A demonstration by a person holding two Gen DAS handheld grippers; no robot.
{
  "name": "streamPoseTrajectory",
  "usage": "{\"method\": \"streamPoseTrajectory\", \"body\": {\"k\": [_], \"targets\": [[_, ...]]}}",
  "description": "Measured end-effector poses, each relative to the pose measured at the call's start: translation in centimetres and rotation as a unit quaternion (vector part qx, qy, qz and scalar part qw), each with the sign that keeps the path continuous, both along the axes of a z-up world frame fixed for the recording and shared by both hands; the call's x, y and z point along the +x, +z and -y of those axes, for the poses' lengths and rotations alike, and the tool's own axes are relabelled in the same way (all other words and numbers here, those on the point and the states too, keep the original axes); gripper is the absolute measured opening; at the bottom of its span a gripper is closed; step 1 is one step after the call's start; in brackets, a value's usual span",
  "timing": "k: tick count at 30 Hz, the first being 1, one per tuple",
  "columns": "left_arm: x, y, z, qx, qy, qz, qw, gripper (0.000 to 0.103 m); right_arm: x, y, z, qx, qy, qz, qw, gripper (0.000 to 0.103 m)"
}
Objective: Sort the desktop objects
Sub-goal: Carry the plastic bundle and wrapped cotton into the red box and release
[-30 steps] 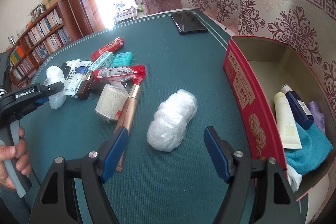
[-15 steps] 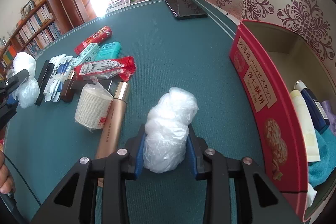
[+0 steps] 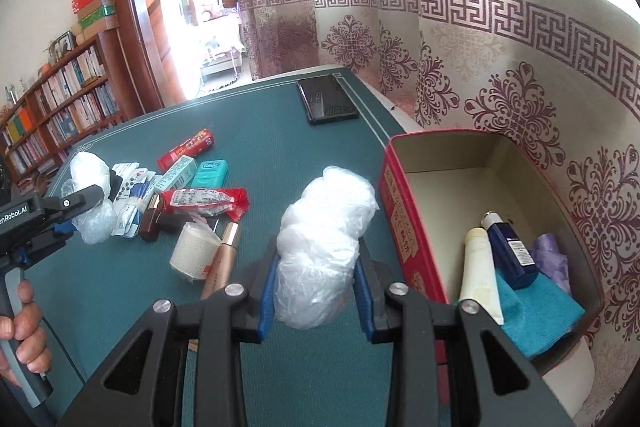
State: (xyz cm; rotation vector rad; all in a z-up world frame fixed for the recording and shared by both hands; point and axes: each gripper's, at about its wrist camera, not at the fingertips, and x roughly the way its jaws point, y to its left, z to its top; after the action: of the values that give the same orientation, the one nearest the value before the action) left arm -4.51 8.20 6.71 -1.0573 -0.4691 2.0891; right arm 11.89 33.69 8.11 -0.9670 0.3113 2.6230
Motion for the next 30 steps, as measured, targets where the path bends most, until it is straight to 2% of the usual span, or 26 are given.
{"method": "streamPoseTrajectory", "body": {"k": [6,13,18,23,26,28,30], "targets": [[1.4,0.6,-2.1,-0.015,-0.030,-0.019,0.9992,0.033,3.1,0.9,-4.0,-0.004,-0.060,-0.019,0.998,0.036],[3.6,1.3,-4.6,-0.033,-0.068,-0.042,0.9962,0.033,6.0,0.3,-8.0,-0.022,-0.113,-0.021,0.993,0.036],[5.1,2.1,-6.2,-0.045,-0.089,-0.056,0.9935,0.033,7.1,-0.9,-9.8,-0.036,-0.126,-0.014,0.991,0.036],[6.5,2.4,-8.3,-0.063,-0.107,-0.059,0.9905,0.033,7.3,-3.2,-11.4,-0.060,-0.130,0.012,0.990,0.036],[7.3,2.6,-9.8,-0.071,-0.119,-0.059,0.9886,0.033,7.4,-3.8,-11.8,-0.071,-0.119,0.016,0.990,0.037],[7.8,2.9,-10.9,-0.073,-0.129,-0.059,0.9872,0.033,7.8,-3.5,-11.8,-0.069,-0.114,0.008,0.991,0.039],[8.5,3.3,-12.3,-0.077,-0.141,-0.062,0.9850,0.033,8.3,-3.3,-12.1,-0.070,-0.116,-0.004,0.991,0.055]]}}
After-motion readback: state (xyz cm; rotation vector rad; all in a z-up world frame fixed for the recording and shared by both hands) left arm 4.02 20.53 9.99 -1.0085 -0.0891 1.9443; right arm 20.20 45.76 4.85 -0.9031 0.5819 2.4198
